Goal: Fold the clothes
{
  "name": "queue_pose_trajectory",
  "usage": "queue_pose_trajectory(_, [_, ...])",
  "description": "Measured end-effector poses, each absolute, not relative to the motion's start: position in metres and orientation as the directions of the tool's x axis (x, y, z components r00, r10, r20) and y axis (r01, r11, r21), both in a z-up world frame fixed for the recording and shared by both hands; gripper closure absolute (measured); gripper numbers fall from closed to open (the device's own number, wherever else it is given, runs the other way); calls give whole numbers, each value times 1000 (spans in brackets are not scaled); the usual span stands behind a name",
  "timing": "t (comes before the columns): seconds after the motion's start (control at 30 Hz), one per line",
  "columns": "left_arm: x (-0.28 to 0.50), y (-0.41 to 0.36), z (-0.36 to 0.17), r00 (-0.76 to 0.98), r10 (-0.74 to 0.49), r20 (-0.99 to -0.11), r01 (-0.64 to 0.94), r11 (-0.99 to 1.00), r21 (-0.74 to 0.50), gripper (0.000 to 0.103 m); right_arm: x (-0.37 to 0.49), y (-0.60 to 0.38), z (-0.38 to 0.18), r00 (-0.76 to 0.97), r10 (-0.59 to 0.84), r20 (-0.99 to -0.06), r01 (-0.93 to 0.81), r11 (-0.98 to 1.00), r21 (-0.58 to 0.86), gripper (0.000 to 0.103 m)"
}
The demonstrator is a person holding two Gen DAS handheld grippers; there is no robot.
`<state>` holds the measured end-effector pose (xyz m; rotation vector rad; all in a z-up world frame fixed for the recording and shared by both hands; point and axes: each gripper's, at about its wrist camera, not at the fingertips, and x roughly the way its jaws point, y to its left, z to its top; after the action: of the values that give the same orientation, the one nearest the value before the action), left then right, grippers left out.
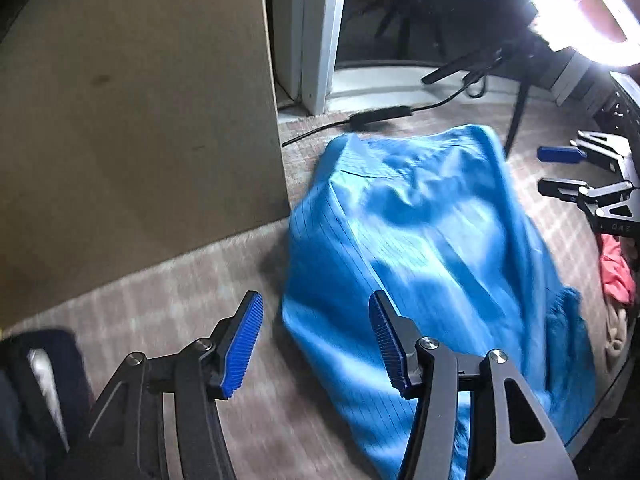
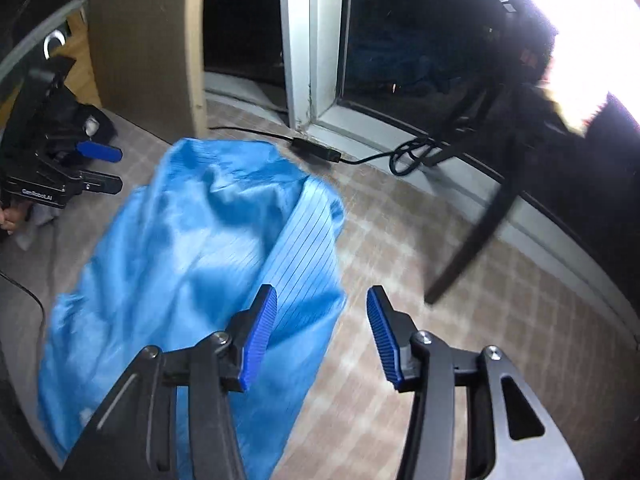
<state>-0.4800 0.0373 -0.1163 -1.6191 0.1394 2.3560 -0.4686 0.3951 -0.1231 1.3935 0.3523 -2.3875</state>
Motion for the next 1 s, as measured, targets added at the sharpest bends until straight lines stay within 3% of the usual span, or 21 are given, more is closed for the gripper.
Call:
queue_pose_trajectory(0.17, [-498, 41, -137, -302, 164, -939, -312, -948, -65, 48, -503, 382, -148, -414, -224, -882, 495, -869, -12, 55])
queue_pose_trajectory(0.3, [-505, 42, -148, -290, 134, -948, -319, -947, -36, 40, -520, 373, -161, -379, -254, -890, 533, -846, 15, 51])
queue_pose_trajectory(0.47, [-504, 45, -154, -280, 149, -948, -333, -941, -50, 40, -526, 363, -171, -344, -283, -895, 569, -821, 40, 50])
queue_pose_trajectory(0.5, [-503, 46, -154, -280, 165, -946, -341, -938, -63, 44, -526, 362, -173, -333, -294, -896, 575, -816, 55, 50])
queue_pose_trajectory(0.53, [-501, 47, -153, -282, 190, -940, -354, -932, -82, 61, -526, 362, -174, -325, -307, -895, 576, -814, 70, 51])
queue_pose_trajectory(0.57, [-498, 48, -151, -282, 215, -935, -364, -926, -103, 74, -526, 362, -175, -319, -319, -892, 576, -813, 85, 62])
queue_pose_trajectory(0.6, [-496, 49, -149, -277, 240, -931, -372, -920, -126, 91, -525, 362, -175, -311, -333, -890, 575, -811, 103, 90])
queue_pose_trajectory(0.63, [-493, 50, -147, -280, 251, -927, -379, -916, -134, 96, -522, 362, -171, -321, -336, -886, 576, -811, 99, 96])
queue_pose_trajectory(1.0, [-397, 47, -22, -471, 296, -831, -419, -904, -85, 99, -436, 372, -56, -519, -376, -768, 568, -823, 20, 97])
